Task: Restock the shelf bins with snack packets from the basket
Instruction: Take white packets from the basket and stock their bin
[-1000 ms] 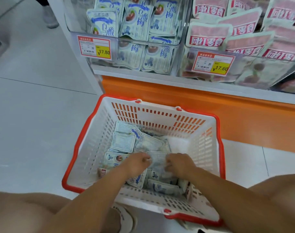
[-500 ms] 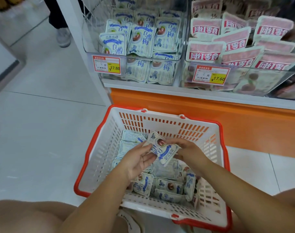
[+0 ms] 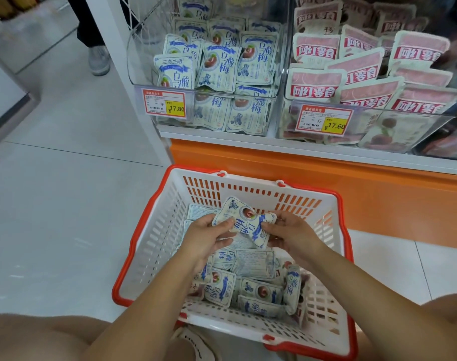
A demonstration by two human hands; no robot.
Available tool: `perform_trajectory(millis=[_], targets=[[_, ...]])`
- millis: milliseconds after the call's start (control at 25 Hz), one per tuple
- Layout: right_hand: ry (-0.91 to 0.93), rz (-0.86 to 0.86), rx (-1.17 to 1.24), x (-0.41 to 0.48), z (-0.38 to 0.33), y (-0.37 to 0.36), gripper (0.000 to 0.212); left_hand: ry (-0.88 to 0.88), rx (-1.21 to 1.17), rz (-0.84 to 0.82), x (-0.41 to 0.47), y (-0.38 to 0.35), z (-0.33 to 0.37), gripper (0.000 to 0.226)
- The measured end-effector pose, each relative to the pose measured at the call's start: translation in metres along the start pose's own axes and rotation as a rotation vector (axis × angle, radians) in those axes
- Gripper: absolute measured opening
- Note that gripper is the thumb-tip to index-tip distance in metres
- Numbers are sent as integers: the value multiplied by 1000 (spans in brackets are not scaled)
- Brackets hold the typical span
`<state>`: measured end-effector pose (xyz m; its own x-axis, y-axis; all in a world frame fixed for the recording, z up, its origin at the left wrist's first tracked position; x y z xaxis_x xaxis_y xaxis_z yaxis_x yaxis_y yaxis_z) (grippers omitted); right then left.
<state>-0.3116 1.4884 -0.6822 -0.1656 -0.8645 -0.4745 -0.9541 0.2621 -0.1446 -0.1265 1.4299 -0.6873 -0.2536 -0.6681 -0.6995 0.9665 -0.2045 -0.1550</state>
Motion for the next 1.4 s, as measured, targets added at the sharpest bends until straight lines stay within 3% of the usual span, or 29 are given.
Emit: perform_trajectory(millis=[80, 280, 360, 480, 600, 840, 920, 1000, 1080, 1200, 1320, 1400], targets=[[11, 15, -3, 3, -3, 2, 15, -22, 109, -9, -1, 3, 7, 33], [27, -29, 17, 1, -19, -6, 17, 19, 59, -187, -10, -10, 13, 26], [30, -58, 70, 0, -28, -11, 21, -35, 42, -155, -15, -10, 21, 17], [2, -126, 154, -10, -39, -27, 35, -79, 10, -111, -24, -9, 31, 23], [78, -142, 31, -23, -65, -45, 45, -120, 55, -95, -44, -14, 54, 27], [576, -3, -407, -50, -239, -64, 21, -611, 359, -97, -104, -28, 203, 32], [716, 81, -580, -45, -298, -68, 25, -777, 444, 10, -106, -29, 251, 45], [807, 185, -841, -27, -346, -69, 31, -960, 720, 216, -98, -30, 293, 57], [767, 199, -1131, 0, -375, -73, 33, -1085, 1200, 396, -80, -38, 325, 59], [591, 57, -1474, 43, -379, -88, 36, -947, 1761, 397, -36, -46, 347, 69], [373, -185, -1360, 80, -350, -110, 45, -672, 1957, 310, 0, -33, 352, 83], [204, -315, -1212, 98, -322, -126, 50, -652, 1955, 273, 8, -25, 355, 80]])
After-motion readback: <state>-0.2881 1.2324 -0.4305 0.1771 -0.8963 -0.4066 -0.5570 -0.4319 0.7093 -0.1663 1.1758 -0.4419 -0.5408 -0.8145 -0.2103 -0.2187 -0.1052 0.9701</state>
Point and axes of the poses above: each hand's wrist, its own x-axis towards the middle knuckle, its own y-axis out of the back of the hand, z = x × y, the point moved 6 cm from there along x, towards the middle knuckle, and after that the axes turned 5 degrees about y, right-handed, at the moved point
